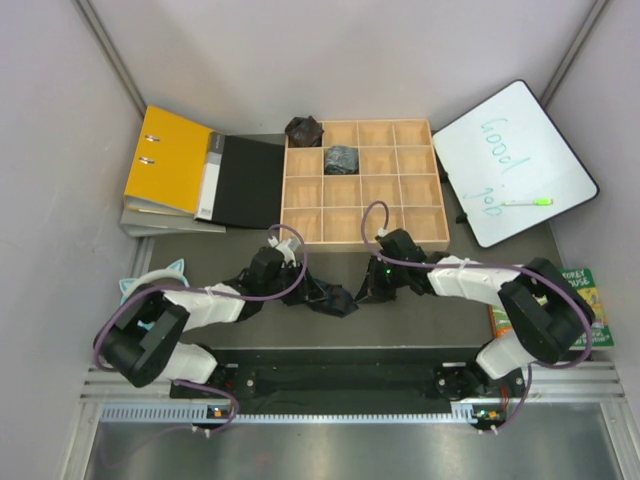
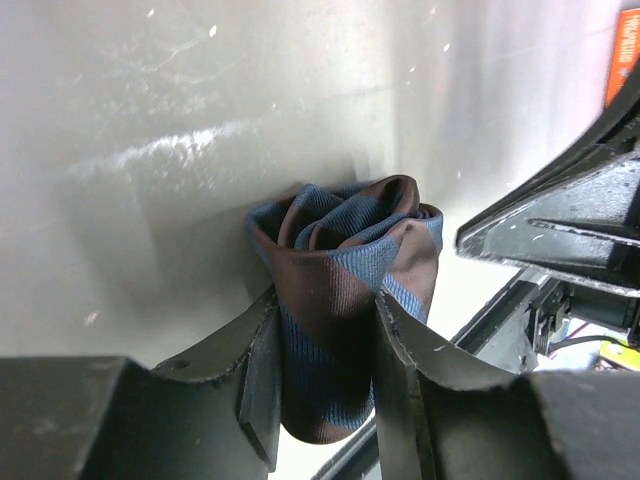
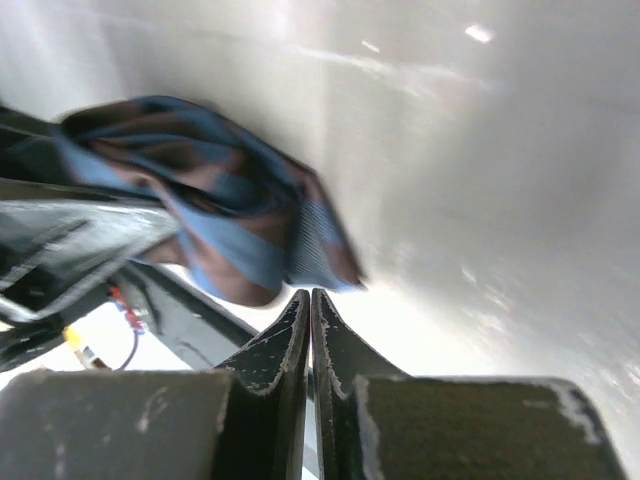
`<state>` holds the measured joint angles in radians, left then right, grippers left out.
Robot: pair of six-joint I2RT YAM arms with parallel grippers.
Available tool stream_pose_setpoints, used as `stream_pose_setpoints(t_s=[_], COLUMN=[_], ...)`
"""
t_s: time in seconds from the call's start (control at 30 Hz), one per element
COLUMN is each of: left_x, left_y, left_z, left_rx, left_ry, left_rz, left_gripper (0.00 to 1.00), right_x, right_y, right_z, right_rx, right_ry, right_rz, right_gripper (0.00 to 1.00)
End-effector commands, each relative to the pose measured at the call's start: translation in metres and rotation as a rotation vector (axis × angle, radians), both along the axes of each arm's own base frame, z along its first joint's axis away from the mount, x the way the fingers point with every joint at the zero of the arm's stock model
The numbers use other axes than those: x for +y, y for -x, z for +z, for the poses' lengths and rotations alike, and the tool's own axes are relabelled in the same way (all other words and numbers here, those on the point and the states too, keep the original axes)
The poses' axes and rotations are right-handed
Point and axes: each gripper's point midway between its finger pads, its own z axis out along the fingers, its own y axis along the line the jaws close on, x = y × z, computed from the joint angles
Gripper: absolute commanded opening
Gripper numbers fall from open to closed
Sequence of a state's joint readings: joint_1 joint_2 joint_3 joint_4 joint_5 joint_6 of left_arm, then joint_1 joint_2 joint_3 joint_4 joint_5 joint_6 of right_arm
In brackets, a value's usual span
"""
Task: Roll the ties
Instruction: Pick up the tie at the center of the board.
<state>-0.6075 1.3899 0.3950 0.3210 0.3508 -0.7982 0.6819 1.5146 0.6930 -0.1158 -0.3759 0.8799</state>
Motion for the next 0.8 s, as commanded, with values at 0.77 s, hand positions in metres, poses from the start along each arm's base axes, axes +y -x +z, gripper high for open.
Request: stream_pose_setpoints(t_s=[0.77], left_x=[0.02], left_y=[-0.026], left_z=[0.109], left_rx=[-0.115], left_ry=[-0.129], left_rz=[0.109], left_gripper=[0.0], right_x=[-0.113], right_y=[0.002], right_z=[-0.034], right_rx=[-0.215], right_ry=[0.28], right_rz=[-0.388], right_gripper=[0.0])
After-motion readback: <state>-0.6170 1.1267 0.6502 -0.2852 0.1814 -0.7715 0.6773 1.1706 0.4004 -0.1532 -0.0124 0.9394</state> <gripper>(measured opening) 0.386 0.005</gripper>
